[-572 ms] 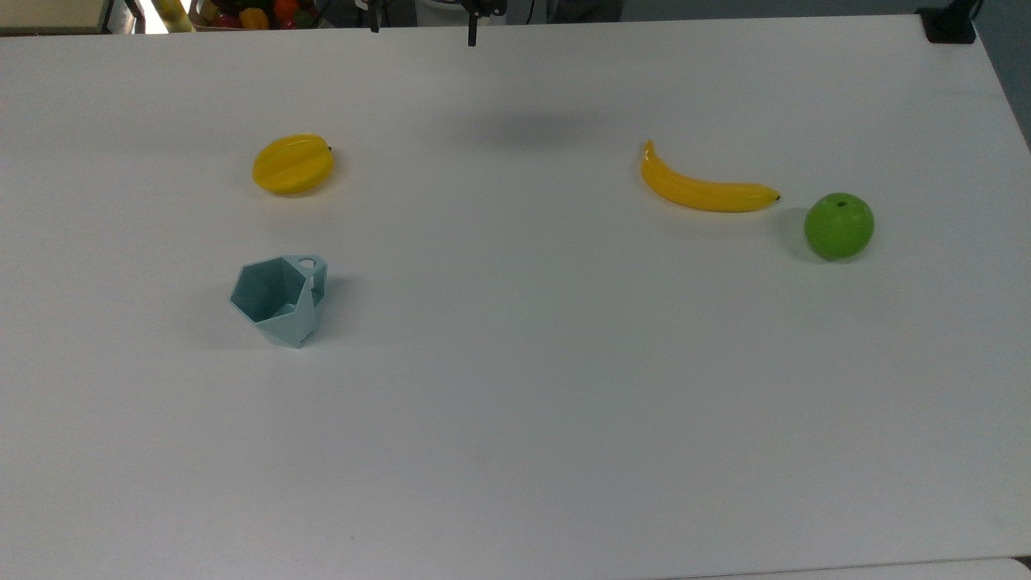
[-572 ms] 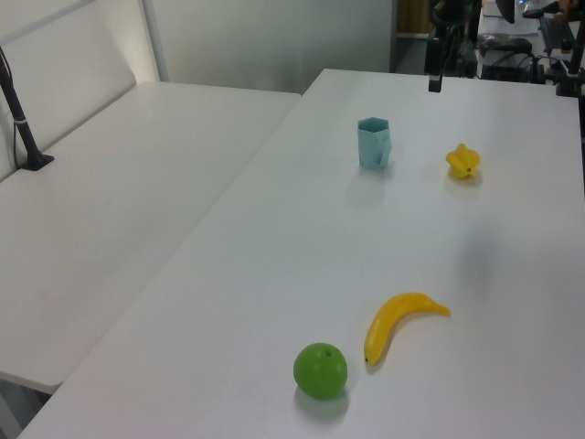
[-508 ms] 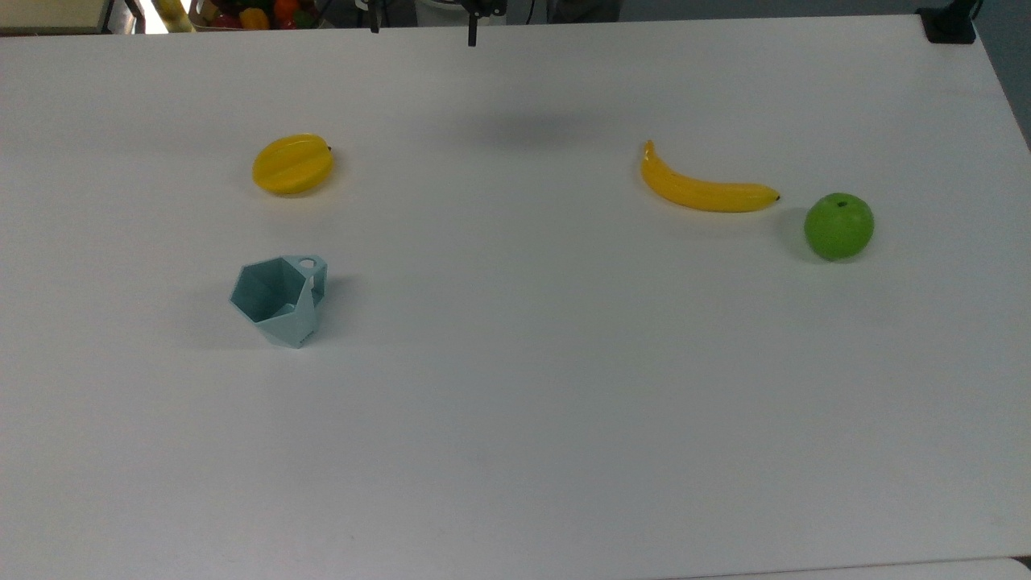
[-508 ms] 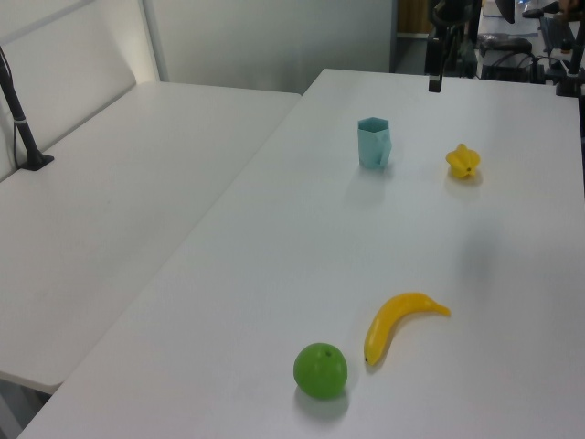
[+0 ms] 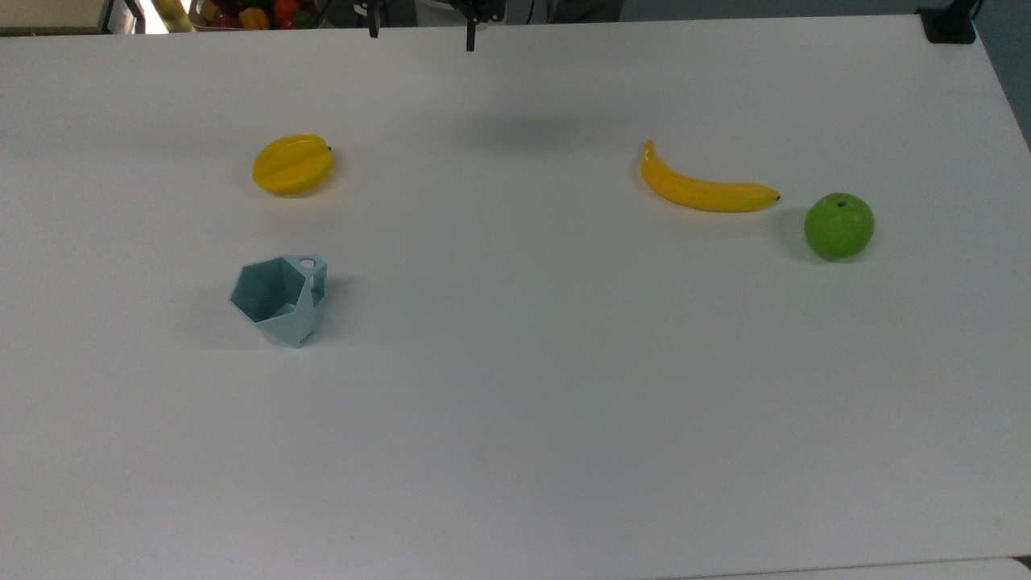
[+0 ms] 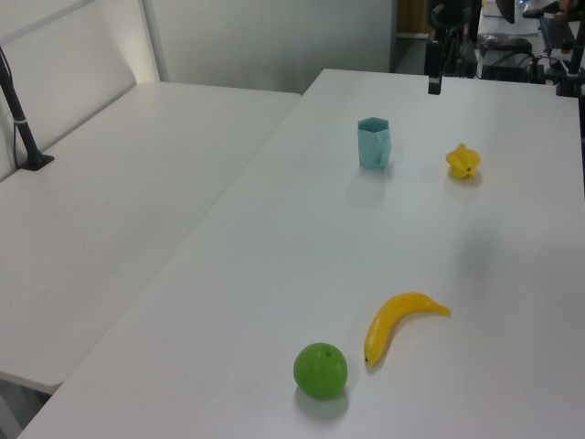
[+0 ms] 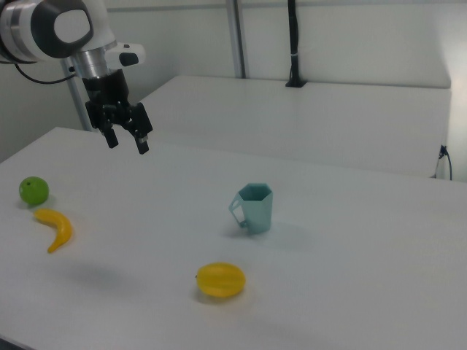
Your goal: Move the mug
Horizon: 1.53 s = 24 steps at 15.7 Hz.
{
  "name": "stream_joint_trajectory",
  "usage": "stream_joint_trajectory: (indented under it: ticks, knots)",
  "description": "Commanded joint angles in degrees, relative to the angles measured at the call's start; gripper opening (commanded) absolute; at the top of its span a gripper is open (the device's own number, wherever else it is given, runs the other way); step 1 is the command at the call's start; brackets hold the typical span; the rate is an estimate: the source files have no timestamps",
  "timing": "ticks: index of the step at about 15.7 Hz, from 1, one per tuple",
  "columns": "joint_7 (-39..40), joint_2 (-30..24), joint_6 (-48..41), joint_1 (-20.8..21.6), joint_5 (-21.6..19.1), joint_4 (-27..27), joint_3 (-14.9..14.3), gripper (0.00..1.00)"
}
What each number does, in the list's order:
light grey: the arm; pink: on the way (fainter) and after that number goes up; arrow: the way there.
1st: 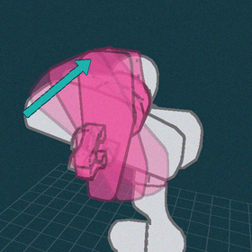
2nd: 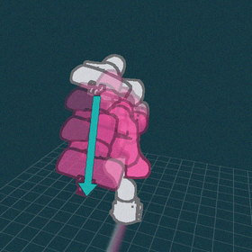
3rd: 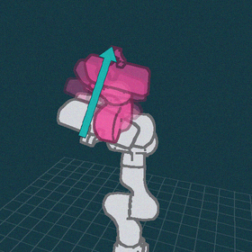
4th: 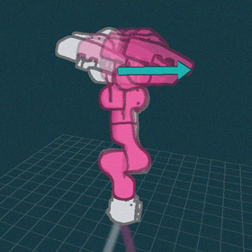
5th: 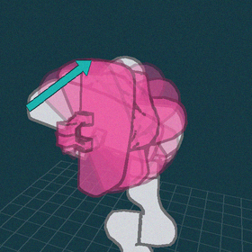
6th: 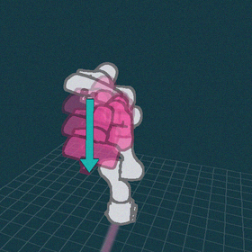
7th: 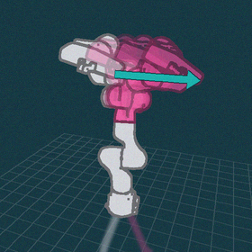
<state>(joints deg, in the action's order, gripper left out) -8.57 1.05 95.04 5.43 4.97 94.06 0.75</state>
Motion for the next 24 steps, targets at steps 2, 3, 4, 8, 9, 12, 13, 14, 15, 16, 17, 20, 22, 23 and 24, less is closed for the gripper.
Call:
stream_joint_trajectory:
  ticks: [2,3,4,8,9,12,13,14,15,16,17,20,22,23,24]
  knots:
    - [-2.9,1.8,3.5,0.2,-0.9,1.1,-0.9,1.00]
    - [-6.6,2.8,5.7,-0.8,-0.8,1.1,-1.1,1.00]
    - [-10.5,4.2,8.9,-2.0,-0.8,1.2,-1.1,1.00]
    - [-22.5,10.9,17.2,-4.6,0.5,1.2,-1.1,1.00]
    - [-24.5,12.5,18.7,-5.1,1.2,1.2,-1.1,1.00]
    - [-32.0,17.0,26.3,-7.3,2.8,1.7,-1.2,0.97]
    - [-34.1,18.5,28.4,-7.6,3.7,1.7,-1.2,0.96]
    - [-36.0,19.9,30.4,-8.1,4.7,1.9,-1.1,0.94]
    - [-37.3,20.9,32.4,-8.2,5.8,2.4,-1.1,0.93]
    - [-38.5,21.6,34.4,-8.3,6.8,3.3,-1.2,0.87]
    - [-39.4,22.2,36.5,-8.5,7.5,4.2,-1.1,0.84]
    - [-41.2,23.7,40.2,-9.3,8.7,4.6,-1.2,0.66]
    - [-41.2,23.9,40.3,-9.8,9.4,4.6,-1.1,0.48]
    - [-41.2,23.9,40.3,-10.0,9.5,4.6,-1.1,0.40]
    - [-41.1,24.0,40.3,-10.1,9.6,4.7,-1.1,0.35]
